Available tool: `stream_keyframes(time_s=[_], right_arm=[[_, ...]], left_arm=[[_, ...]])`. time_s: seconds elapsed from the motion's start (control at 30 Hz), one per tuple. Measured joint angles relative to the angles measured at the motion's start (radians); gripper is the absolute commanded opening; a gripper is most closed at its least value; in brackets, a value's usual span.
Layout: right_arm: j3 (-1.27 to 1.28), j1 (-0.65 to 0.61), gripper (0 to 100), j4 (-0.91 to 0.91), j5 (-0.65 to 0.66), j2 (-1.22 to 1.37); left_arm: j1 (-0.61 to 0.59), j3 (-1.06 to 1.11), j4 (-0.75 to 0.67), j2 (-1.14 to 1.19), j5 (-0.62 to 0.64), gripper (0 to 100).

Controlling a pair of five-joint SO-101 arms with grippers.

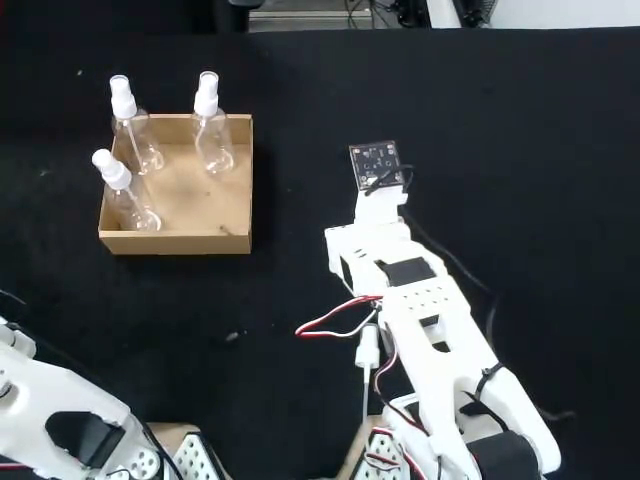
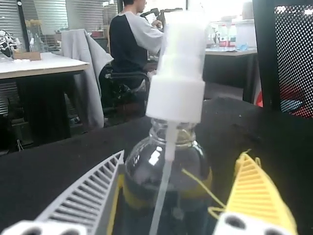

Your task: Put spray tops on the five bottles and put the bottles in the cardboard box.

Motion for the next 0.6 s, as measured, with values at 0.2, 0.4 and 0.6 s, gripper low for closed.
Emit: stream_keyframes(time_s=[0.2,0.4,0.6], right_arm=[[0.0,0.0,1.1,0.0,0.0,0.0],[0.0,0.0,1.1,0.0,0.0,0.0],[0.0,0.0,1.1,0.0,0.0,0.0]], left_arm=[[0.0,0.0,0.0,0.0,0.0,16],[0.0,0.0,0.0,0.0,0.003,5],[0.0,0.031,-0.005,-0.002,0.005,3]])
